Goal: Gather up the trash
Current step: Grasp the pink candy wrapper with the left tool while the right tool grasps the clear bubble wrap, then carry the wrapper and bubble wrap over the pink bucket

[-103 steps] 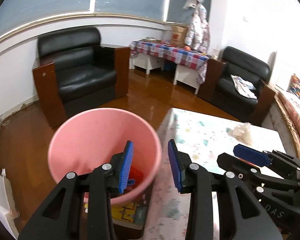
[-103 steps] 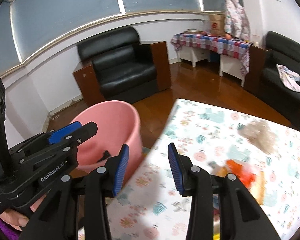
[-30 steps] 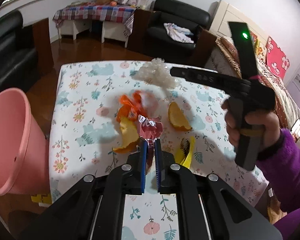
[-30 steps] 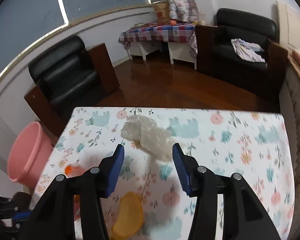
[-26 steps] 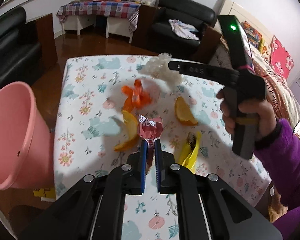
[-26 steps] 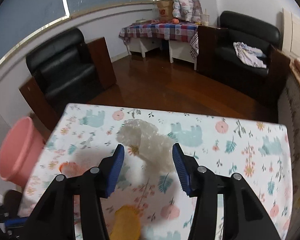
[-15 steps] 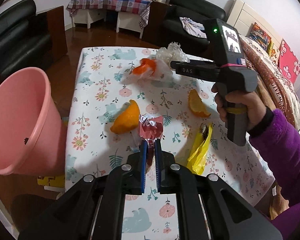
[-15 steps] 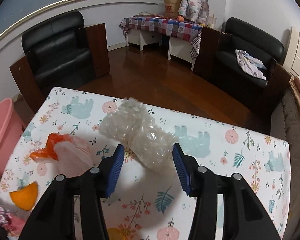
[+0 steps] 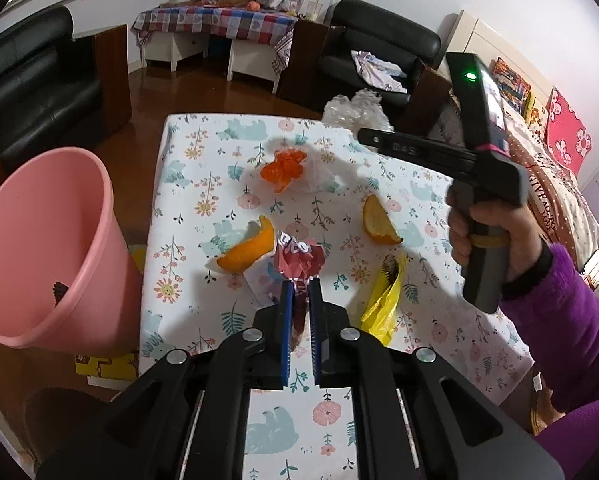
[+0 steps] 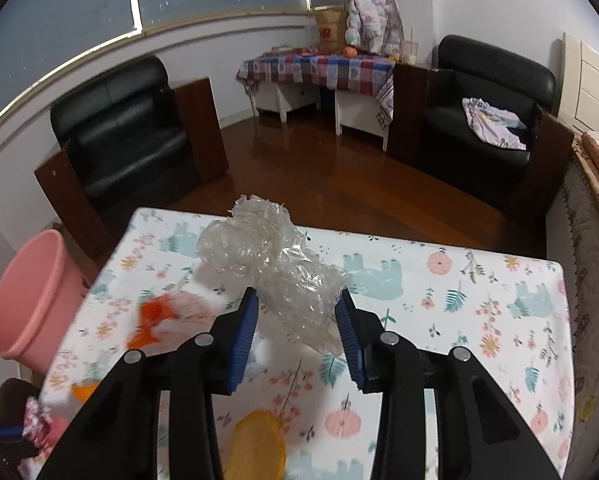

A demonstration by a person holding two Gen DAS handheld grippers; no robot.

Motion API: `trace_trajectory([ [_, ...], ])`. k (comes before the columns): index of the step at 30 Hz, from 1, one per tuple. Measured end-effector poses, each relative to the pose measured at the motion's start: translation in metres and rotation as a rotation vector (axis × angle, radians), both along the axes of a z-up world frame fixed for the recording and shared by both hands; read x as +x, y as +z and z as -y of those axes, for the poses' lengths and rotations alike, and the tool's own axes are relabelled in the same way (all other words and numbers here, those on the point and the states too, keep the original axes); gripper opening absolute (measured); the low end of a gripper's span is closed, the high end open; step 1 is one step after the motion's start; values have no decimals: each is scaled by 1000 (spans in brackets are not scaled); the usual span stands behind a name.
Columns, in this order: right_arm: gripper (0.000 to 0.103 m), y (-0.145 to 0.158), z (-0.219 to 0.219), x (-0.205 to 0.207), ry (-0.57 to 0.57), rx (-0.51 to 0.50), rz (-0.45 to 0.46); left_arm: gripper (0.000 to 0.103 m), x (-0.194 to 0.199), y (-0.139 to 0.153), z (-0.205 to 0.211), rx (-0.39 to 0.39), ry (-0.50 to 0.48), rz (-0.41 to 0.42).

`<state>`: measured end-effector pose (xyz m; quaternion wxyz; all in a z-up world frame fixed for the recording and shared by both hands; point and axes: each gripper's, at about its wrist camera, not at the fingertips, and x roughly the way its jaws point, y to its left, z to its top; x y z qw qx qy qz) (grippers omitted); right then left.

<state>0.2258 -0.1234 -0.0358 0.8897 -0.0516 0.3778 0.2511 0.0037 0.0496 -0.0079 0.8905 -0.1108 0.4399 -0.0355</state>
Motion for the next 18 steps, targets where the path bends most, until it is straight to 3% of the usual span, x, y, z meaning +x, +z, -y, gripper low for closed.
trace_trajectory([
  [8,39,29,27,-45,-21,65,24,7,-7,14,4,22,-2,56],
  [18,39,44,61,-91,-102,44,69,7,10,28,31,95,-52,157],
])
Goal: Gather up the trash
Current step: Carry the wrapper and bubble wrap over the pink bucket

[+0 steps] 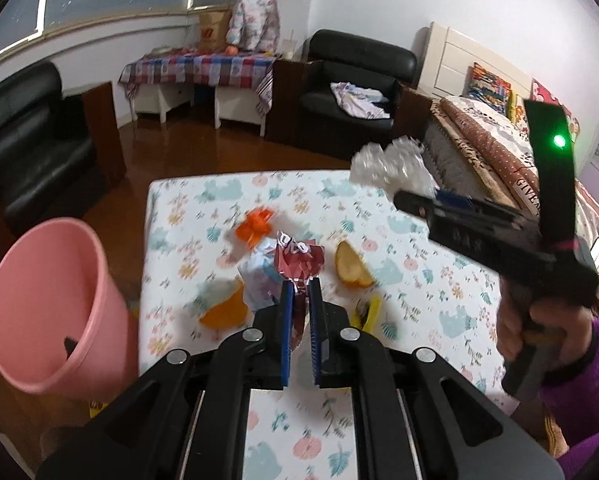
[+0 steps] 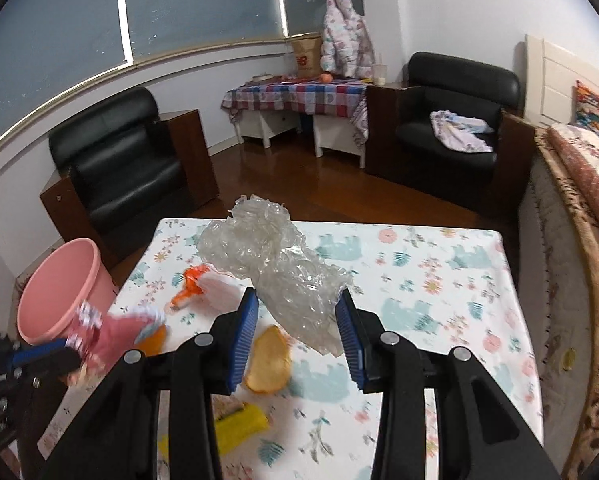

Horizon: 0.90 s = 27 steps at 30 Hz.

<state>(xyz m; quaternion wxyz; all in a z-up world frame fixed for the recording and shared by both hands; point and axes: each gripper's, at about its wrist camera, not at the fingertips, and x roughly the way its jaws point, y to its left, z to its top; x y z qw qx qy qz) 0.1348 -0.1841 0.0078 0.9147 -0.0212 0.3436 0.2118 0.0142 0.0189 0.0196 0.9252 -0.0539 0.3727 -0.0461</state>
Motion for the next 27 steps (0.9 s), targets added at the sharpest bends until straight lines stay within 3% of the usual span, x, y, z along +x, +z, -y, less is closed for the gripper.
trace_trajectory([
  [20,39,-8,77,-28,-228,-51,-37,7,57,-30,71,61,-153,24],
  [27,39,-2,84,-35,-247,-62,-11,7,62,-23,82,56,-147,66],
])
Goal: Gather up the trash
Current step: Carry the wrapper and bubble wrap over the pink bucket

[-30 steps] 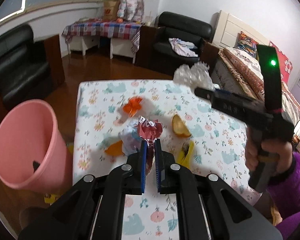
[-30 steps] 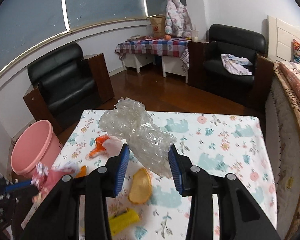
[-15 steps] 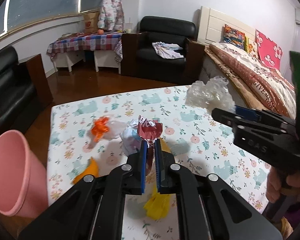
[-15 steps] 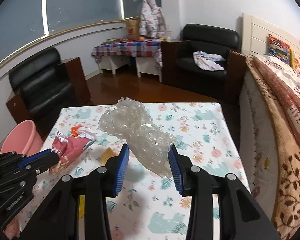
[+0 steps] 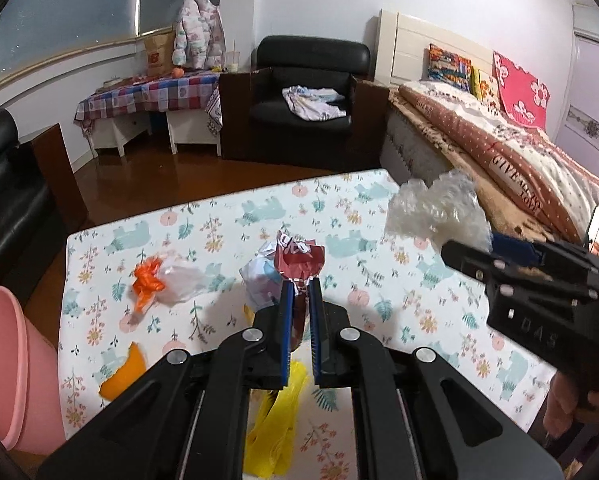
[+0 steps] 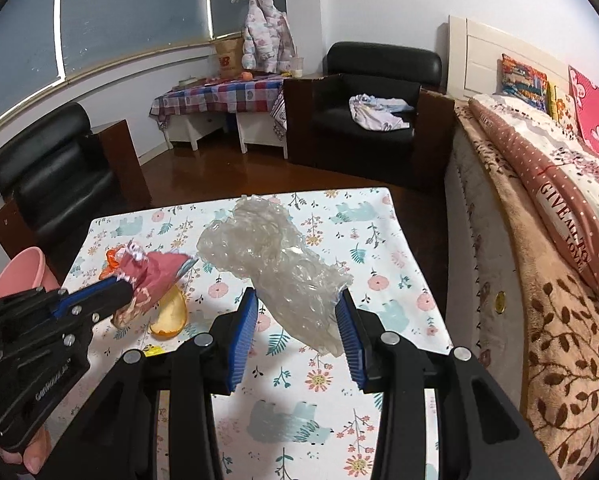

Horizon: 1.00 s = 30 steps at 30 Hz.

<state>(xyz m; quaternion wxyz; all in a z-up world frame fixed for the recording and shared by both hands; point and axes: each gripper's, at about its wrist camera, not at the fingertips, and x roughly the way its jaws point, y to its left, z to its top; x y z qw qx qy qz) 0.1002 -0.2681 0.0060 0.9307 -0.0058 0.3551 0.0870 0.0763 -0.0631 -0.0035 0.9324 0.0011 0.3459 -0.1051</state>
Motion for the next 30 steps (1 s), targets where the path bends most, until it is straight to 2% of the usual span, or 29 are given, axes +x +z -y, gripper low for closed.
trace_trajectory([
  [7,39,12,1,-15,16,-4,46,7,-13,15,3,-5,36,52],
  [15,40,33,-13,-40,72,30,101,7,-39,37,-15,25,142,124],
  [21,40,44,-38,-49,142,40,125,7,-56,49,-38,31,241,174],
  [30,40,51,-99,-51,268,41,129,7,-67,50,-90,20,396,169],
])
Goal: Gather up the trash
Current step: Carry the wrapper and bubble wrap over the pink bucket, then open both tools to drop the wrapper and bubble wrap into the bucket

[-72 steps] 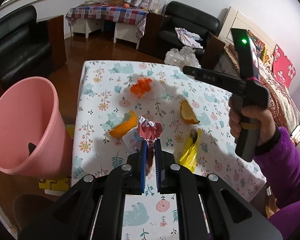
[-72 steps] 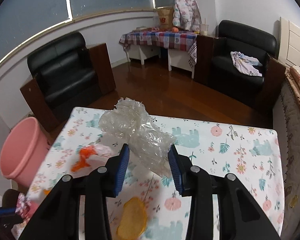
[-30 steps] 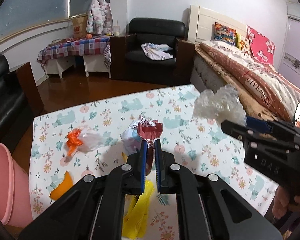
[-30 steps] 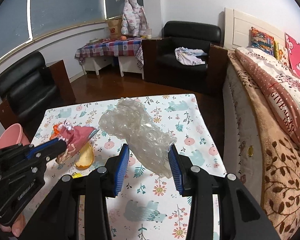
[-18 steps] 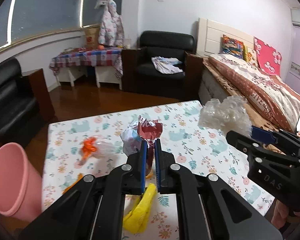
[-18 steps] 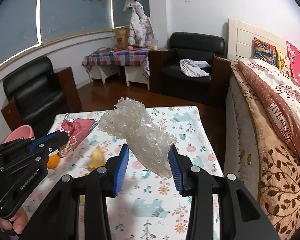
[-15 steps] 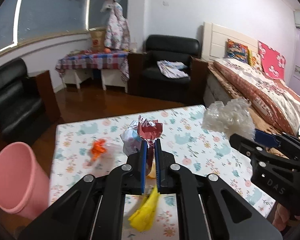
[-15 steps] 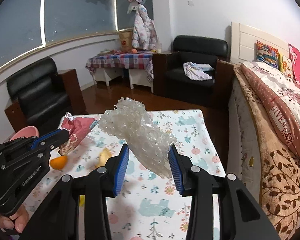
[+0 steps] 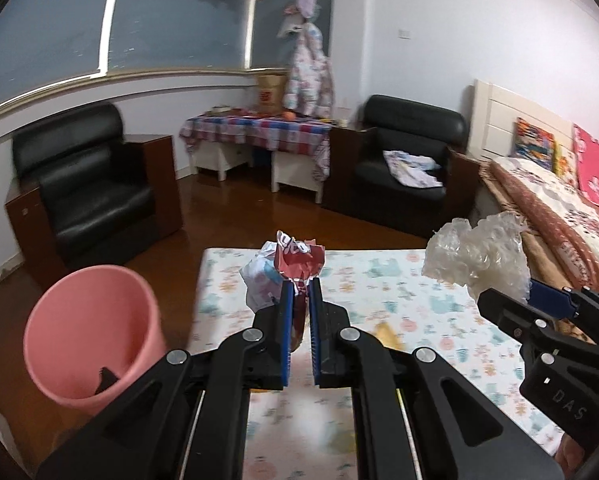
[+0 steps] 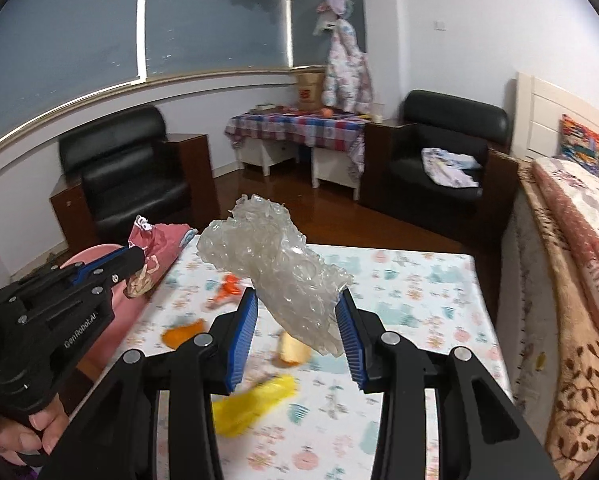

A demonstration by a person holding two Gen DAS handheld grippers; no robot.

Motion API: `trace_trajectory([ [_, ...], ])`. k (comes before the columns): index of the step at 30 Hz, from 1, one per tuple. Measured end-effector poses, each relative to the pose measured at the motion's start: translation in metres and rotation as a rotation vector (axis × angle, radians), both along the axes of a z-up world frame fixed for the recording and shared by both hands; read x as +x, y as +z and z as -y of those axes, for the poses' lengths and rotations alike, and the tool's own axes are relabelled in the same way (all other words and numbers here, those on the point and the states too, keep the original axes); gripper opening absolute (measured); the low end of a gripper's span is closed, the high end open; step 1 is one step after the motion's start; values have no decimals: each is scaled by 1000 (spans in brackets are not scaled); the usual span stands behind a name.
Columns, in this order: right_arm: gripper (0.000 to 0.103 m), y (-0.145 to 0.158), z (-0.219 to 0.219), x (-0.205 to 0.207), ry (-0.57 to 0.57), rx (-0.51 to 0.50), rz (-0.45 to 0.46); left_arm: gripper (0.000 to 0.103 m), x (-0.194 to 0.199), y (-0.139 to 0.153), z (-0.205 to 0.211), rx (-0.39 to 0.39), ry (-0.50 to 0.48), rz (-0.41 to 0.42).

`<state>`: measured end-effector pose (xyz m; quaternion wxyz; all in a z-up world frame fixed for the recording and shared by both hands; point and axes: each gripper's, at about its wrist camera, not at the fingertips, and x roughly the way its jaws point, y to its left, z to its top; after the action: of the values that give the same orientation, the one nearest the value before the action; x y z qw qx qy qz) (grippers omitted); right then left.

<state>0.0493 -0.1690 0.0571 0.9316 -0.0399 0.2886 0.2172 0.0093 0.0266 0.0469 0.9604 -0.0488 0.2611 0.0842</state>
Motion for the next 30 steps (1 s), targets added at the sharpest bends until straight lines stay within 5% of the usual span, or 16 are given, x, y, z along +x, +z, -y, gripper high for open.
trace_trajectory([
  [19,40,-32,-196,-6,310,-67,-68,7,-48,-27,-144,0,306,-89],
  [30,40,-65,-281,1,415,-119,-132,7,-55,-49,-213,-56,388,-161],
])
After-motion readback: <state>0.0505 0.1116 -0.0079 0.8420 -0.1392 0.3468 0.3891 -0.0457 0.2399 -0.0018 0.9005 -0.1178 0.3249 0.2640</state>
